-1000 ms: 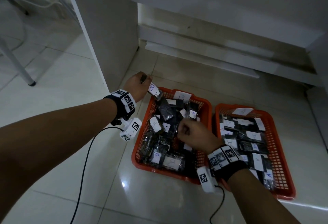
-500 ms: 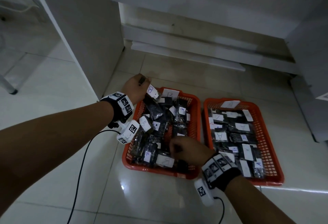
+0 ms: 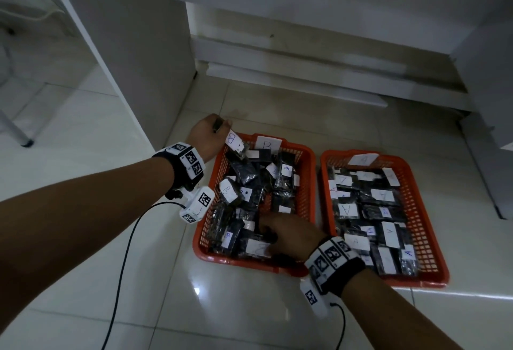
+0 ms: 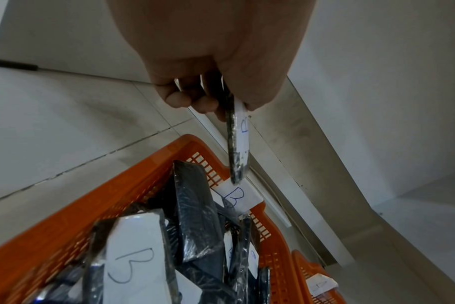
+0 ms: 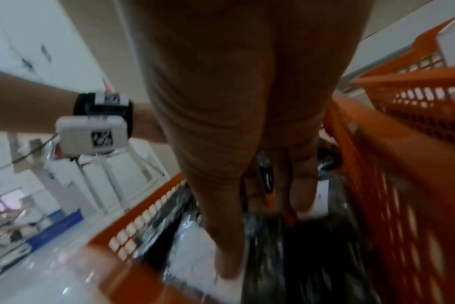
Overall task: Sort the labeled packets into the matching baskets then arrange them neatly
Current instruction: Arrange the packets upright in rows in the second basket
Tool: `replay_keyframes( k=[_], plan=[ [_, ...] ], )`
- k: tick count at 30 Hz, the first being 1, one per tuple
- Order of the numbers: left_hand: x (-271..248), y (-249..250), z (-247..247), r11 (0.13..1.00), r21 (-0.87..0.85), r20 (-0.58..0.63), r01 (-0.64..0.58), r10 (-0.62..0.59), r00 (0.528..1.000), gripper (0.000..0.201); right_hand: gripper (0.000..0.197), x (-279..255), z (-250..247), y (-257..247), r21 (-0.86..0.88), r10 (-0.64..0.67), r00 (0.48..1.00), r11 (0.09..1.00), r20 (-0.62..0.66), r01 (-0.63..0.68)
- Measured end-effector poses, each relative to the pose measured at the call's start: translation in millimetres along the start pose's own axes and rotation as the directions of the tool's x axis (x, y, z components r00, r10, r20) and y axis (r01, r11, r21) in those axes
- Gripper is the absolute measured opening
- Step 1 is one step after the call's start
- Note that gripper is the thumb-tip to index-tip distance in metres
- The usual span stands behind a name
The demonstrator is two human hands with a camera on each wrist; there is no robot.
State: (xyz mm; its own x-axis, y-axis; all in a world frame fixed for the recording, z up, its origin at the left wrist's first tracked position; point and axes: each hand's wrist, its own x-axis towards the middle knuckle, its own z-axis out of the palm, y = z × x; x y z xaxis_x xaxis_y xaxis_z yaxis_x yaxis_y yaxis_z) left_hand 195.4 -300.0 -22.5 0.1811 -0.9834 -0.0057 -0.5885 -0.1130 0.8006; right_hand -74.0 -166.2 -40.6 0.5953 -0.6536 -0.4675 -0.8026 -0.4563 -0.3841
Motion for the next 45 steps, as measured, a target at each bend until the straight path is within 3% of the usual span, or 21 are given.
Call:
replay_keyframes(
  k=[3, 6, 10, 13, 18, 21, 32, 35, 37, 41, 45],
  plan=[
    [-0.6, -0.1, 0.1, 1.000, 0.023, -0.009, 0.002, -0.002, 1.000, 0.033, 0.028, -2.3, -15.5, 8.1, 0.074, 0.016, 0.999, 0.997, 0.031, -0.018],
    [-1.0, 1.8, 1.0, 1.000, 0.023, -0.001, -0.003, 0.003, 1.000, 0.034, 0.030, -6.8, -37.5, 16.0, 0.207, 0.021, 0.996, 0.977, 0.087, -0.039],
    [-1.2, 4.9, 2.3, 0.999, 0.039, 0.011, -0.006, 0.006, 1.000, 0.036, 0.025, -14.0, -68.8, 22.7, 0.358, 0.109, 0.988, 0.923, 0.113, -0.143],
    [-0.3, 3.8, 2.1, 0.999, 0.040, 0.007, -0.003, 0.003, 1.000, 0.036, 0.023, -11.7, -73.2, 29.0, 0.410, 0.271, 0.961, 0.871, 0.058, -0.270],
    [0.0, 0.1, 2.2, 1.000, 0.029, 0.014, 0.008, -0.008, 1.000, 0.035, 0.020, 10.7, -43.8, 31.2, 0.290, 0.453, 0.885, 0.865, -0.106, -0.408],
    [-0.3, -0.1, 1.7, 1.000, 0.031, 0.002, 0.004, -0.004, 1.000, 0.035, 0.008, 24.5, -24.1, 29.1, 0.327, 0.469, 0.876, 0.850, -0.113, -0.413],
    [3.5, -12.2, -2.4, 0.999, -0.031, -0.008, 0.011, -0.011, 1.000, 0.036, 0.005, 32.1, -5.6, 21.1, 0.451, 0.447, 0.875, 0.830, -0.186, -0.328],
    [3.6, -11.2, -0.3, 1.000, -0.026, -0.002, 0.017, -0.017, 1.000, 0.035, 0.018, 29.2, -9.0, 10.4, 0.422, 0.467, 0.857, 0.837, -0.221, -0.347],
    [3.6, -10.0, 1.5, 0.999, -0.026, 0.006, 0.023, -0.023, 1.000, 0.034, 0.013, 25.4, -12.6, 7.4, 0.400, 0.457, 0.866, 0.846, -0.201, -0.354],
    [1.2, -8.9, 3.2, 1.000, -0.007, -0.001, 0.019, -0.019, 1.000, 0.034, 0.037, 26.5, -17.5, 11.8, 0.390, 0.434, 0.888, 0.852, -0.154, -0.349],
    [-0.8, -7.8, 4.0, 1.000, 0.009, 0.005, 0.027, -0.027, 1.000, 0.033, 0.015, 35.4, -11.0, 13.0, 0.344, 0.457, 0.872, 0.858, -0.172, -0.382]
  ],
)
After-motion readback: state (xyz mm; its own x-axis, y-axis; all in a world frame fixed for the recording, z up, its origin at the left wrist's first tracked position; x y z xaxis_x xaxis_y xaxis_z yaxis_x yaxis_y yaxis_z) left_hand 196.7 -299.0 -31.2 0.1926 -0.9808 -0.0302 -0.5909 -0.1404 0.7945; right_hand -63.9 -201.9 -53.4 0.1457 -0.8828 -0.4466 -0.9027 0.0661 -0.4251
